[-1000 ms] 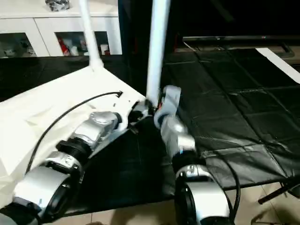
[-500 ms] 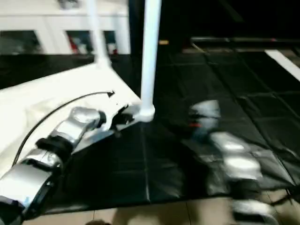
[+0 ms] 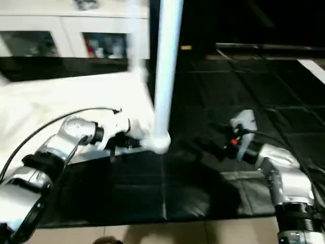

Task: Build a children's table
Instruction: Rotate leg to tighten

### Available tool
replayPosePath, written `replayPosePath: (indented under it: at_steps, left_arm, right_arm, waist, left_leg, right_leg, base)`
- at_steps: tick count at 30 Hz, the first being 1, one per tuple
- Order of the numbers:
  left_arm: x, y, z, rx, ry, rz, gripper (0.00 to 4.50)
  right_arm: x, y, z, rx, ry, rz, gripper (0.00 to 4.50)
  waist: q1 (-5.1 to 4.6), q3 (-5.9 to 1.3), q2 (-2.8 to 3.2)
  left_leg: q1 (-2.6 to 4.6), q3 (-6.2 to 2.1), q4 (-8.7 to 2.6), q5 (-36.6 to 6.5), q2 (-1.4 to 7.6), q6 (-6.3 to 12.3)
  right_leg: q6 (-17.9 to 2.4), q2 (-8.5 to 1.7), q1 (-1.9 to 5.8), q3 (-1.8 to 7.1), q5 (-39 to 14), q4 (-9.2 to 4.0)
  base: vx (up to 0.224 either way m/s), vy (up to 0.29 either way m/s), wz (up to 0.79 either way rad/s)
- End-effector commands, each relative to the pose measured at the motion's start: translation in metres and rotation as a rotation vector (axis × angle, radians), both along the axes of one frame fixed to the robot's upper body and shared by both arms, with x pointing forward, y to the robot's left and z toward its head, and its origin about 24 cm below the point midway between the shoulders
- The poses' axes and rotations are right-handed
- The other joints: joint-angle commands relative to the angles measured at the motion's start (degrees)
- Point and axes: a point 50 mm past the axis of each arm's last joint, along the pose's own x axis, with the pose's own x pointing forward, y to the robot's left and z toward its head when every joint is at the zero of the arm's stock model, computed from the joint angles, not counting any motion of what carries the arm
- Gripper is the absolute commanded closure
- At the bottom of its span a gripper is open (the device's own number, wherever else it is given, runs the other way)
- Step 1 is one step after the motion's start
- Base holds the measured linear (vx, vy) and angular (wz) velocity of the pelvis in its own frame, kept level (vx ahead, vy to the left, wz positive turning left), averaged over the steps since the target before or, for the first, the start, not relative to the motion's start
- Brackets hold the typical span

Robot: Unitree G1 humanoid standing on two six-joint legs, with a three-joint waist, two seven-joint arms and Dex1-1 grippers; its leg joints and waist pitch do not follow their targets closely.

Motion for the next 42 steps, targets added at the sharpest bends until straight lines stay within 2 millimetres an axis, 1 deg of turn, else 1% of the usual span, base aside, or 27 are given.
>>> replayPosePath:
  at_steps: [1,2,3,4,5,7,8,9,10,12,13,14,15,17,18,19,21,23,25,27,31,32,33,35,38,40,42]
  left_arm:
    - [-0.006,-0.011,-0.001,0.029,-0.004,-0.103,4.5]
    - [-0.006,-0.011,-0.001,0.029,-0.005,-0.103,4.5]
    - [-0.006,-0.012,-0.001,0.028,-0.011,-0.1,4.5]
    - [-0.006,-0.014,-0.002,0.028,-0.018,-0.095,4.5]
    - [-0.006,-0.015,-0.002,0.028,-0.019,-0.094,4.5]
    - [-0.007,-0.016,-0.003,0.029,-0.022,-0.095,4.5]
    - [-0.007,-0.016,-0.003,0.029,-0.023,-0.096,4.5]
    - [-0.007,-0.016,-0.003,0.029,-0.023,-0.096,4.5]
    - [-0.007,-0.018,-0.002,0.027,-0.024,-0.101,4.5]
    - [-0.007,-0.018,-0.001,0.028,-0.025,-0.103,4.5]
    - [-0.007,-0.018,-0.001,0.029,-0.027,-0.104,4.5]
    - [-0.006,-0.018,0.0,0.03,-0.029,-0.105,4.5]
    - [-0.006,-0.017,0.0,0.031,-0.029,-0.106,4.5]
    - [-0.006,-0.016,0.001,0.038,-0.034,-0.11,4.5]
    - [-0.005,-0.015,0.002,0.041,-0.036,-0.11,4.5]
    - [-0.005,-0.015,0.002,0.043,-0.037,-0.11,4.5]
    - [-0.005,-0.014,0.002,0.045,-0.038,-0.11,4.5]
    - [-0.005,-0.013,0.002,0.048,-0.039,-0.109,4.5]
    - [-0.005,-0.013,0.002,0.049,-0.039,-0.108,4.5]
    - [-0.006,-0.013,0.001,0.049,-0.039,-0.109,4.5]
    - [-0.006,-0.012,0.001,0.051,-0.038,-0.109,4.5]
    - [-0.006,-0.012,0.001,0.051,-0.038,-0.109,4.5]
    - [-0.005,-0.012,0.001,0.053,-0.038,-0.108,4.5]
    - [-0.005,-0.012,0.002,0.053,-0.039,-0.107,4.5]
    - [-0.005,-0.011,0.002,0.055,-0.04,-0.105,4.5]
    - [-0.005,-0.011,0.002,0.055,-0.04,-0.106,4.5]
    - [-0.005,-0.011,0.002,0.055,-0.04,-0.106,4.5]
  right_arm:
    - [-0.002,0.013,0.001,0.008,0.0,0.054,0.08]
    - [-0.002,0.014,0.001,0.008,0.0,0.056,0.08]
    - [-0.001,0.021,0.0,0.017,0.0,0.064,0.08]
    - [0.0,0.034,-0.002,0.035,0.003,0.087,0.08]
    - [0.0,0.038,-0.003,0.04,0.004,0.095,0.08]
    - [0.0,0.046,-0.004,0.049,0.006,0.113,0.08]
    - [0.003,0.053,-0.006,0.047,0.001,0.1,0.08]
    - [0.003,0.053,-0.006,0.047,0.001,0.1,0.08]
    - [0.013,0.066,-0.012,0.011,0.006,0.045,0.08]
    - [0.018,0.07,-0.015,-0.019,0.008,0.024,0.08]
    - [0.02,0.072,-0.016,-0.027,0.01,0.021,0.08]
    - [0.021,0.072,-0.016,-0.029,0.011,0.02,0.24]
    - [0.022,0.072,-0.016,-0.028,0.011,0.021,0.24]
    - [0.023,0.072,-0.015,-0.029,0.011,0.044,0.43]
    - [0.023,0.072,-0.014,-0.027,0.011,0.063,0.52]
    - [0.023,0.072,-0.014,-0.027,0.011,0.072,0.62]
    - [0.023,0.072,-0.013,-0.027,0.011,0.093,0.84]
    - [0.022,0.071,-0.012,-0.027,0.017,0.125,0.9]
    - [0.022,0.071,-0.013,-0.034,0.021,0.157,1.17]
    - [0.022,0.07,-0.014,-0.042,0.026,0.182,1.27]
    - [0.025,0.069,-0.015,-0.054,0.033,0.185,1.68]
    - [0.025,0.069,-0.015,-0.054,0.033,0.185,1.74]
    - [0.028,0.069,-0.015,-0.059,0.038,0.186,1.82]
    - [0.029,0.069,-0.016,-0.059,0.039,0.188,2.04]
    - [0.034,0.07,-0.016,-0.052,0.049,0.194,2.24]
    - [0.035,0.071,-0.017,-0.048,0.054,0.202,2.39]
    - [0.035,0.072,-0.017,-0.046,0.058,0.213,2.43]
  waist:
    - [-0.32,-4.23,-0.49]
    - [-0.28,-4.18,-0.89]
    - [-0.29,-4.14,-0.74]
    - [-0.3,-4.14,-0.72]
    - [-0.32,-4.14,-0.84]
    - [-0.45,-4.11,-0.74]
    - [-0.33,-4.13,-0.64]
    - [-0.41,-4.09,-0.64]
    - [-0.44,-4.15,-0.58]
    - [-0.95,-4.18,-0.57]
    - [-0.95,-4.18,-0.29]
    - [-0.78,-4.27,-0.23]
    - [-0.74,-4.3,-0.34]
    - [-0.75,-4.49,-0.31]
    - [-0.72,-4.48,-0.44]
    - [-0.69,-4.49,-0.4]
    - [-0.64,-4.37,-0.47]
    - [-0.64,-4.31,-0.47]
    - [-0.73,-4.3,-0.49]
    - [-0.77,-4.35,-0.4]
    - [-0.8,-4.48,-0.44]
    - [-0.94,-4.42,-0.44]
    - [-0.82,-4.41,-0.41]
    - [-0.82,-4.46,-0.42]
    - [-0.85,-4.48,-0.37]
    - [-0.95,-4.43,-0.38]
    - [-1.09,-4.34,-0.39]
  left_leg:
    - [0.51,-0.57,-3.72,-6.7,2.85,4.22]
    - [0.44,-0.57,-3.73,-6.6,2.81,4.14]
    - [0.48,-0.53,-3.75,-7.0,2.77,3.94]
    - [0.45,-0.55,-3.77,-7.1,2.74,3.81]
    - [0.47,-0.55,-3.82,-7.2,2.74,3.64]
    - [0.42,-0.63,-3.91,-7.4,2.66,3.05]
    - [0.65,-0.6,-3.92,-7.7,2.71,2.84]
    - [0.67,-0.61,-4.0,-7.7,2.77,2.66]
    - [0.52,-0.68,-4.04,-7.4,2.76,2.28]
    - [0.36,-0.79,-4.26,-7.2,2.66,1.24]
    - [0.86,-0.61,-4.12,-7.7,2.67,0.89]
    - [0.9,-0.56,-4.07,-7.5,2.76,0.96]
    - [0.81,-0.49,-4.02,-7.1,2.79,1.23]
    - [0.57,-0.51,-3.91,-5.5,2.82,1.78]
    - [0.51,-0.42,-3.8,-5.1,2.76,2.29]
    - [0.46,-0.42,-3.75,-5.0,2.74,2.56]
    - [0.41,-0.33,-3.73,-5.7,2.69,3.02]
    - [0.38,-0.36,-3.79,-6.6,2.68,2.83]
    - [0.38,-0.37,-3.81,-7.2,2.68,2.63]
    - [0.39,-0.41,-3.78,-6.6,2.72,2.56]
    - [0.38,-0.38,-3.67,-5.6,2.73,2.94]
    - [0.34,-0.36,-3.68,-5.8,2.66,2.91]
    - [0.43,-0.33,-3.64,-6.0,2.72,2.92]
    - [0.37,-0.3,-3.59,-5.8,2.69,2.89]
    - [0.33,-0.32,-3.56,-5.7,2.73,3.0]
    - [0.32,-0.35,-3.61,-6.1,2.73,2.93]
    - [0.35,-0.35,-3.65,-7.0,2.71,2.69]
  right_leg:
    - [-10.3,-4.8,3.31,3.28,-11.2,-4.08]
    - [-10.3,-4.85,3.33,3.26,-11.1,-3.95]
    - [-10.0,-4.96,3.22,3.29,-12.1,-4.15]
    - [-9.9,-4.98,3.23,3.28,-12.6,-4.19]
    - [-9.7,-5.02,3.22,3.28,-13.0,-4.27]
    - [-9.2,-5.08,3.25,3.28,-14.0,-4.39]
    - [-9.0,-5.07,3.07,3.33,-14.3,-4.48]
    - [-9.0,-5.09,3.0,3.36,-14.4,-4.47]
    - [-9.0,-5.11,3.09,3.32,-14.0,-4.32]
    - [-9.1,-5.15,3.2,3.22,-13.9,-4.22]
    - [-9.4,-5.09,2.82,3.36,-13.5,-4.27]
    - [-9.8,-5.09,2.9,3.4,-12.0,-4.04]
    - [-10.3,-5.03,3.0,3.4,-9.9,-3.75]
    - [-11.1,-5.08,3.31,3.32,-6.5,-3.17]
    - [-11.5,-5.06,3.37,3.32,-5.0,-3.03]
    - [-11.6,-5.11,3.45,3.31,-4.6,-2.96]
    - [-11.4,-5.2,3.52,3.33,-6.0,-3.23]
    - [-10.9,-5.3,3.56,3.31,-8.4,-3.51]
    - [-10.4,-5.3,3.55,3.28,-10.1,-3.69]
    - [-10.5,-5.23,3.48,3.27,-9.6,-3.61]
    - [-11.3,-5.12,3.48,3.24,-7.5,-3.29]
    - [-11.6,-5.06,3.47,3.18,-7.6,-3.34]
    - [-11.5,-5.15,3.46,3.25,-8.1,-3.39]
    - [-11.7,-5.16,3.49,3.21,-7.9,-3.33]
    - [-12.0,-5.15,3.51,3.18,-7.5,-3.23]
    - [-12.0,-5.13,3.51,3.15,-8.0,-3.28]
    - [-11.7,-5.12,3.5,3.15,-9.5,-3.47]
  base:
    - [0.0,0.0,0.0]
    - [0.0,0.0,0.0]
    - [0.0,0.0,0.0]
    - [0.0,0.0,0.0]
    - [0.0,0.0,0.0]
    - [0.0,0.0,0.0]
    - [0.0,0.0,0.0]
    - [0.0,0.0,0.0]
    - [0.0,0.0,0.0]
    - [0.0,0.0,0.0]
    - [0.0,0.0,0.0]
    - [0.0,0.0,0.0]
    - [0.0,0.0,0.0]
    - [0.0,0.0,0.0]
    - [0.0,0.0,0.0]
    - [0.0,0.0,0.0]
    - [0.0,0.0,0.0]
    - [0.0,0.0,0.0]
    - [0.0,0.0,0.0]
    - [0.0,0.0,0.0]
    - [0.0,0.0,0.0]
    - [0.0,0.0,0.0]
    - [0.0,0.0,0.0]
    - [0.0,0.0,0.0]
    - [0.0,0.0,0.0]
    - [0.0,0.0,0.0]
    - [0.0,0.0,0.0]
